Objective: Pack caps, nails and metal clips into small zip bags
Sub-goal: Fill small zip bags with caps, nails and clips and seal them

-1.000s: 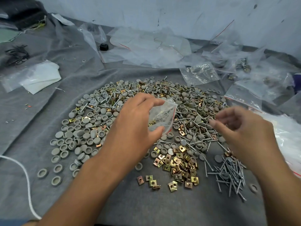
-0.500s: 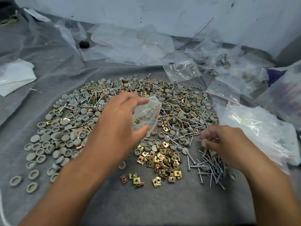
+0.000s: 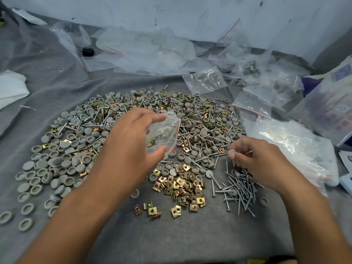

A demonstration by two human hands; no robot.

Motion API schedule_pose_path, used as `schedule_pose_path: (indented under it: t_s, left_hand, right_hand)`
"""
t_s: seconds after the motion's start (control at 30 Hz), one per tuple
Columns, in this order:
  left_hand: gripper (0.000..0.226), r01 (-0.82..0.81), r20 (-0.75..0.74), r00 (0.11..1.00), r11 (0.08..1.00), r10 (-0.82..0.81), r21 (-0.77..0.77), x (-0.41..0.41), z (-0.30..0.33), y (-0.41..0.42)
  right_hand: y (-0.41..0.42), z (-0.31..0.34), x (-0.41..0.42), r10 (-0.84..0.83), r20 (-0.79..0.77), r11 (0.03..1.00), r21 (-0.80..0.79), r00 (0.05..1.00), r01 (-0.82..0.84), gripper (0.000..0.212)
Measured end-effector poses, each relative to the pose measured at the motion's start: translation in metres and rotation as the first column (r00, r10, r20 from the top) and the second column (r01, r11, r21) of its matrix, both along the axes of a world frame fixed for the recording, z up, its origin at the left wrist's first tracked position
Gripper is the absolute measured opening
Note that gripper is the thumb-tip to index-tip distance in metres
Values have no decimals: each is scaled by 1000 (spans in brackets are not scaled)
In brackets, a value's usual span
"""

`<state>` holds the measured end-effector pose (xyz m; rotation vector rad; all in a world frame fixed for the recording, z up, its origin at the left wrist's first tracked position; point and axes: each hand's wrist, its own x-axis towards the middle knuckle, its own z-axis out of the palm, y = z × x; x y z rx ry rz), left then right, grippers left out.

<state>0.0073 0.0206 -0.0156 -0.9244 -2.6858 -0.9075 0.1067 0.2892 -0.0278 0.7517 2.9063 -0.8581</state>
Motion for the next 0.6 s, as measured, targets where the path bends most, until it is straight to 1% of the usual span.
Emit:
schedule_pose_path:
  t_s: [0.13,0.27,0.47,0.53,0.6]
  left_hand:
    - [62,0,4,1000,1000,0,10,0,0,0]
    - [62,2,-1,1000,1000,-2,11,1,1,0]
    - [62,3,-11,1000,1000,-3,4,1,0,0]
    - [62,4,-12,1000,1000,-4,6,1,0,1]
    - [61,8,-14,1000,1000,-8,8,1,-1,1]
  right_hand:
    - [2,1,0,-39,-48,999,-38,998,37,10]
    - [3,0,2,-55,-54,995,-82,997,50,9]
    - [1,1,0,-74,-80,995,-65,994,69,7]
    - [1,3,0,-39,-11,998,-51,999,39,8]
    - [-2,2,0,16,111,1000,9,994,-17,14]
